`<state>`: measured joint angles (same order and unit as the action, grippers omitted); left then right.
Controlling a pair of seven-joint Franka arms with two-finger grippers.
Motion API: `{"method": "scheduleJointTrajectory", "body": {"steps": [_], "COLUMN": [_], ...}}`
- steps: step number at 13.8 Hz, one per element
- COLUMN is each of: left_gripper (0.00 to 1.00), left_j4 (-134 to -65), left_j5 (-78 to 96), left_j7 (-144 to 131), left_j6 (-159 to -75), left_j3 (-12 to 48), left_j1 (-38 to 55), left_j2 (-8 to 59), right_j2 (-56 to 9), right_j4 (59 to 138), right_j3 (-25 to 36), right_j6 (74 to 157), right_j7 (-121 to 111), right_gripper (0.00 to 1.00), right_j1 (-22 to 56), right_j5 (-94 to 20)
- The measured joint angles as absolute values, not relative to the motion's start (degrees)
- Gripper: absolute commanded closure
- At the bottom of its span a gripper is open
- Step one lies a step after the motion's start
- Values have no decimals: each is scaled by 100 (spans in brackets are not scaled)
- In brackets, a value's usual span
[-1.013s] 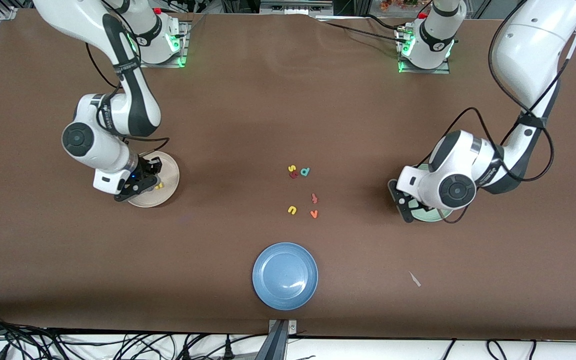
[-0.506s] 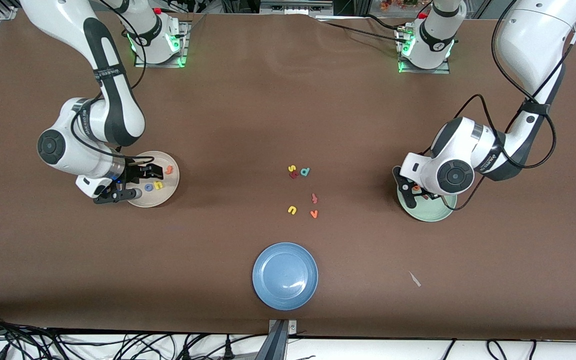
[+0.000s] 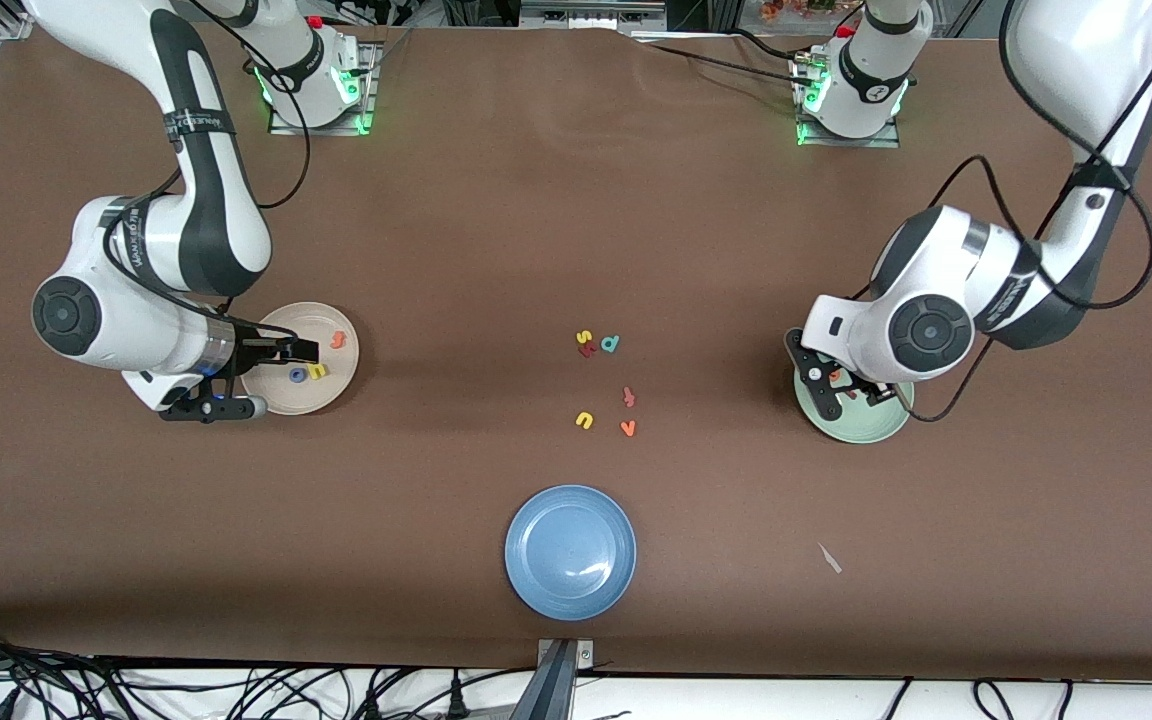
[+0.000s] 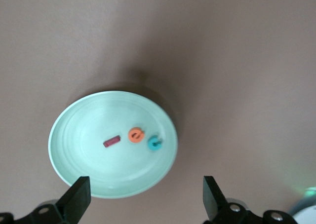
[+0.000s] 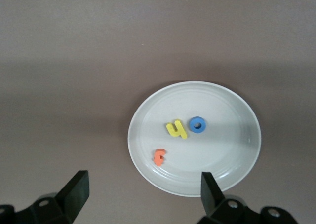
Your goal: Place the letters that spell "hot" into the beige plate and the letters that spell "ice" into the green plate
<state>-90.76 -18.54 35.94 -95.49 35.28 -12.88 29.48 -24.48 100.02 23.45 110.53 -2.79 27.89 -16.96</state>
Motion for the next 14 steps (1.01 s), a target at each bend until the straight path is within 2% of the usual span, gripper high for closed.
{"method": "scheduleJointTrajectory", "body": {"steps": [4, 7, 8, 11, 14], "left_gripper": [0, 0, 0, 0, 0], "left_j4": [-7915, -7289, -7180, -7049, -7016], "left_j5": [-1373, -1336, -1336, -1336, -1299], "left_j7": [2565, 1861, 1668, 1437, 1433], "left_j6": [-8105, -7321, -7161, -6997, -7069], "left_j3": [3900, 4292, 4389, 4404, 3938], "left_j1": [-1287, -1271, -1241, -1198, -1183], "left_j2": [2878, 2864, 2840, 2670, 2437], "right_j2": [-2466, -2404, -2274, -1638, -952], "right_j4": [9881, 9677, 9654, 9810, 9982], "right_j3": [2466, 2439, 2264, 997, 800], "right_j6": [10863, 10614, 10561, 10398, 10284], "right_j7": [-279, -277, -269, -208, -185], "right_gripper": [0, 0, 0, 0, 0], "right_j1": [2785, 2770, 2617, 1447, 1151], "right_j5": [-1308, -957, -764, 106, 262]}}
